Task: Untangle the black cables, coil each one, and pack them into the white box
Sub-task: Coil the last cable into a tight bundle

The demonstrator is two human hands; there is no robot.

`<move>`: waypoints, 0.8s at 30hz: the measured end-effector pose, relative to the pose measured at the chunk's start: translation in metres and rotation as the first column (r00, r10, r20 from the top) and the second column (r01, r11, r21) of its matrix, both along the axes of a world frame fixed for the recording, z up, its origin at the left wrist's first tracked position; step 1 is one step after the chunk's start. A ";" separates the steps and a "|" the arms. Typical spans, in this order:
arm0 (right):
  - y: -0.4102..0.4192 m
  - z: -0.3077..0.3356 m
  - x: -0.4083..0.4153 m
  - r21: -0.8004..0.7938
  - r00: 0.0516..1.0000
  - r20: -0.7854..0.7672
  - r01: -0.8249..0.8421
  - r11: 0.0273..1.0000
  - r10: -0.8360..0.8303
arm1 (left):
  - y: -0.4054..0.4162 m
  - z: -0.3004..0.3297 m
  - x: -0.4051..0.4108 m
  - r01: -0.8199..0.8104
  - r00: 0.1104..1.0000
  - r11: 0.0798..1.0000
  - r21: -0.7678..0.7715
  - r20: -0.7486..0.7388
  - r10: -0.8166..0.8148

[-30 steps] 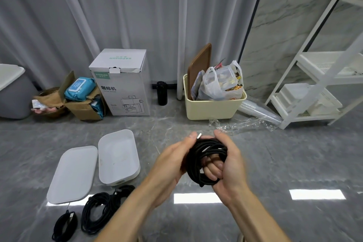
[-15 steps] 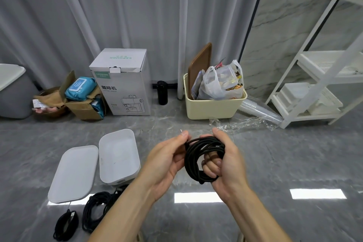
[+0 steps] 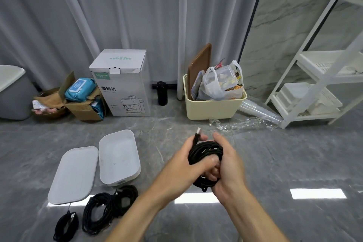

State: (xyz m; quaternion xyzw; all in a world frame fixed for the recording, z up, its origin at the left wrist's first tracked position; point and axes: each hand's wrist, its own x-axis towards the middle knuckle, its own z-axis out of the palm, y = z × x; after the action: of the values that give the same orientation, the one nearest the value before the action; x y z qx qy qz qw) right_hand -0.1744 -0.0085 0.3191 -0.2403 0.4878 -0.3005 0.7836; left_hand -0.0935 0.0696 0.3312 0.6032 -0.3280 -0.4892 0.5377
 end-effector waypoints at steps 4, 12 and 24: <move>-0.007 0.000 -0.005 0.084 0.999 0.030 -0.027 0.996 0.025 | -0.004 -0.004 0.005 0.043 0.997 0.999 -0.014 0.071 -0.042; -0.006 -0.009 -0.007 0.045 0.997 0.003 -0.083 0.996 0.082 | -0.001 -0.021 -0.007 -0.067 0.796 0.997 0.040 0.605 0.029; 0.015 -0.007 0.003 -0.156 0.973 0.182 -0.116 0.981 0.144 | -0.013 -0.023 -0.003 -0.537 0.823 0.839 0.085 0.271 0.500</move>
State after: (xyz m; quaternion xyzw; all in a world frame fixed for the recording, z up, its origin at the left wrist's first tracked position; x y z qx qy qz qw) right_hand -0.1718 0.0070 0.3120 -0.2975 0.3697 -0.3045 0.8259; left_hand -0.0967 0.0570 0.3080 0.7642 -0.1735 -0.2726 0.5582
